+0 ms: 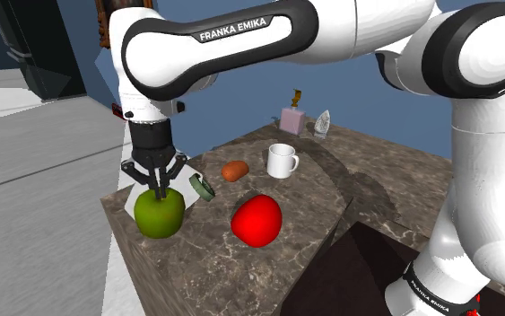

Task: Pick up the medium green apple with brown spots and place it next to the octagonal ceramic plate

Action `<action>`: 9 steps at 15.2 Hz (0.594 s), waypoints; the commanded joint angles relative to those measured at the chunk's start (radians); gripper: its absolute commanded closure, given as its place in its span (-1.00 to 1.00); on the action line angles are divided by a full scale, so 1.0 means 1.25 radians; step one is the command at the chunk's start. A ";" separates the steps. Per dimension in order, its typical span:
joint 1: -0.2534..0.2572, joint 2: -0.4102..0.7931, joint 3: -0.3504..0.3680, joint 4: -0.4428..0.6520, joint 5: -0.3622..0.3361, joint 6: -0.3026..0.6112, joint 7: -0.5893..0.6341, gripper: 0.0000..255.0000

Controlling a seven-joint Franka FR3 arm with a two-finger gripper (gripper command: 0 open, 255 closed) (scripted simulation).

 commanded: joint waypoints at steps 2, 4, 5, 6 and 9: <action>-0.002 0.005 -0.002 -0.025 -0.001 0.031 -0.004 1.00; -0.002 0.010 -0.003 -0.041 -0.003 0.050 -0.005 1.00; -0.002 0.012 -0.003 -0.048 -0.004 0.059 -0.005 1.00; -0.001 0.015 -0.004 -0.055 -0.004 0.069 -0.006 1.00; -0.001 0.017 -0.004 -0.060 -0.005 0.076 -0.006 1.00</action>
